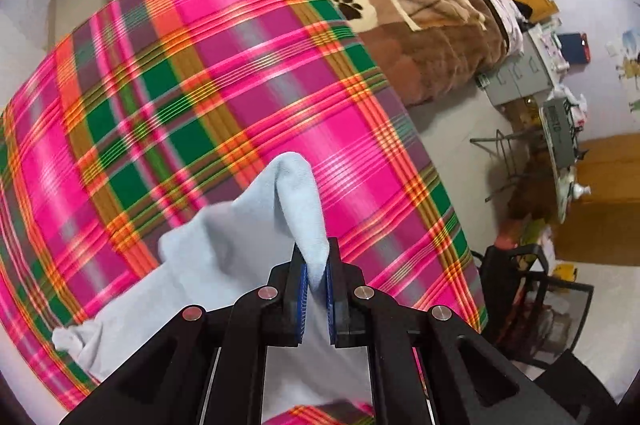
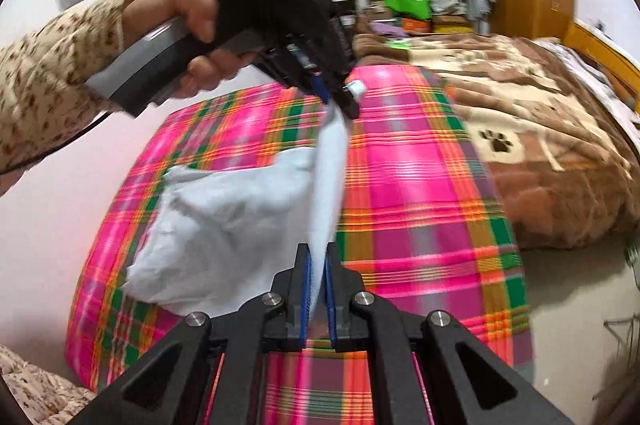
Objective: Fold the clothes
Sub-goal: 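Grasp the shirt edge with both grippers and lift it, then fold the lifted edge over the shirt body with both grippers, then release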
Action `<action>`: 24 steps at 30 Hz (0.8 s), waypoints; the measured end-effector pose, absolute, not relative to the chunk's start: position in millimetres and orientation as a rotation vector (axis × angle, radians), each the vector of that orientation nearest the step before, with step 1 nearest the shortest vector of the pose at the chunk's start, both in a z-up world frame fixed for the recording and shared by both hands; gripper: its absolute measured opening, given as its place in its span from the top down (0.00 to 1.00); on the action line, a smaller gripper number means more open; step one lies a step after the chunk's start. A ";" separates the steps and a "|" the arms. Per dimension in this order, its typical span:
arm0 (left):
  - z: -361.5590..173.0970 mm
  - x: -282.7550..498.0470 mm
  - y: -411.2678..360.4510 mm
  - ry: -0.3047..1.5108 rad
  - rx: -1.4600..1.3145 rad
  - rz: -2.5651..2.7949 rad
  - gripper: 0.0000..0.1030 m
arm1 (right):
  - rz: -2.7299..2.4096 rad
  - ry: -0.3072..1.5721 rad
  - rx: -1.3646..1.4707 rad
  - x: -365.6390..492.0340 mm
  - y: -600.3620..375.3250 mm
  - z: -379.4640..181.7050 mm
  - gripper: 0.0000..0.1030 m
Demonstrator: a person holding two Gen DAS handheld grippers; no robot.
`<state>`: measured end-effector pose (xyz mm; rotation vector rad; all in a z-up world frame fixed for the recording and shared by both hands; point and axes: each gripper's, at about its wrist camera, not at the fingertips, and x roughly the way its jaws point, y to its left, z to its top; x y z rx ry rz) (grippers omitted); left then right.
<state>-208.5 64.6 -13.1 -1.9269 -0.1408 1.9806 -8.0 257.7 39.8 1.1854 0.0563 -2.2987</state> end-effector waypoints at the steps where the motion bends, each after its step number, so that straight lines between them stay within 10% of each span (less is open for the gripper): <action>1: -9.6 -202.4 54.7 -0.156 -1.921 1.986 0.92 | -2.276 0.064 1.181 -5.0 249.2 39.5 0.93; 24: -43.3 -90.3 -188.4 -0.466 -1.922 2.150 0.92 | -1.845 0.304 1.163 54.5 32.5 -6.1 0.93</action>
